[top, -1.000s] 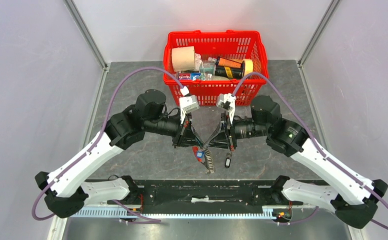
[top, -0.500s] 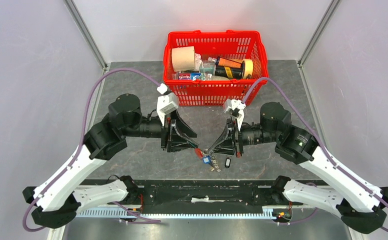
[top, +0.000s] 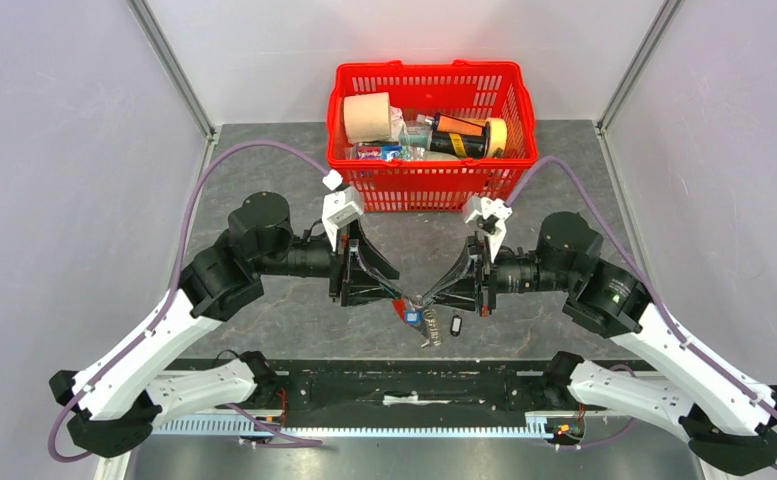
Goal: Put the keys on the keyring
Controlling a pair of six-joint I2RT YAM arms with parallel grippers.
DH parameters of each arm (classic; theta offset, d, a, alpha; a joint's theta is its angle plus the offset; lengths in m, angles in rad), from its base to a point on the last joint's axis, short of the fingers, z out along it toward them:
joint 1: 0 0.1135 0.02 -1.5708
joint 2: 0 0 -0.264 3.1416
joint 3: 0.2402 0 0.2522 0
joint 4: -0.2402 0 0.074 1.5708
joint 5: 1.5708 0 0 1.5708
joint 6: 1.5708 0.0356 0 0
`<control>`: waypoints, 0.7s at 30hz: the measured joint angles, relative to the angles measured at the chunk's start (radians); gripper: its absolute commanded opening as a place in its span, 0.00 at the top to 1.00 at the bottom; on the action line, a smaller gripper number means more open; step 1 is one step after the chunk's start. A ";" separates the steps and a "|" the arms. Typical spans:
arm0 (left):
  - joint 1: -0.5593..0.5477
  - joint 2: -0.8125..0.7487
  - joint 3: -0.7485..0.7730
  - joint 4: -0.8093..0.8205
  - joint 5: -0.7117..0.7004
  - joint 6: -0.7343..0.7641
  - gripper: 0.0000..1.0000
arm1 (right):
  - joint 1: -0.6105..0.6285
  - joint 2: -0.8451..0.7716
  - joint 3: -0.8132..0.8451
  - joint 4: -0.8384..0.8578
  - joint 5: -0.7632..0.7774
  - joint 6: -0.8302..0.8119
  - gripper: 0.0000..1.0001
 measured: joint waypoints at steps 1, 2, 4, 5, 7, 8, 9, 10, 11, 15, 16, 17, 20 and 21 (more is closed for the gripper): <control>0.000 0.000 -0.006 0.006 0.000 -0.005 0.48 | 0.000 -0.008 -0.006 0.014 0.007 0.012 1.00; 0.000 0.000 -0.011 0.011 0.001 -0.010 0.48 | 0.000 -0.018 -0.015 0.034 0.015 0.029 1.00; 0.000 0.000 -0.019 0.022 0.003 -0.017 0.48 | 0.000 -0.037 -0.029 0.069 0.036 0.063 1.00; 0.000 -0.002 -0.024 0.030 0.006 -0.021 0.48 | 0.000 -0.046 -0.039 0.095 0.043 0.081 1.00; 0.000 -0.005 -0.034 0.044 0.017 -0.029 0.48 | 0.000 -0.071 -0.071 0.166 0.068 0.129 1.00; 0.000 -0.008 -0.038 0.051 0.021 -0.034 0.48 | 0.000 -0.078 -0.080 0.183 0.075 0.142 1.00; 0.000 -0.009 -0.042 0.060 0.025 -0.039 0.48 | 0.000 -0.089 -0.103 0.229 0.090 0.170 1.00; 0.000 -0.010 -0.043 0.068 0.027 -0.044 0.48 | 0.000 -0.097 -0.119 0.260 0.101 0.191 1.00; 0.000 -0.011 -0.045 0.076 0.028 -0.048 0.48 | 0.000 -0.102 -0.134 0.292 0.113 0.211 1.00; 0.000 -0.017 -0.058 0.121 0.048 -0.074 0.48 | 0.000 -0.105 -0.182 0.404 0.155 0.291 1.00; 0.000 -0.019 -0.062 0.133 0.051 -0.081 0.48 | 0.000 -0.103 -0.192 0.430 0.163 0.309 1.00; 0.000 -0.019 -0.064 0.141 0.052 -0.086 0.48 | 0.000 -0.103 -0.202 0.457 0.171 0.328 1.00; 0.000 -0.021 -0.074 0.168 0.053 -0.104 0.48 | 0.000 -0.099 -0.219 0.523 0.176 0.378 1.00; 0.000 -0.021 -0.075 0.174 0.052 -0.108 0.48 | 0.000 -0.096 -0.221 0.542 0.176 0.393 1.00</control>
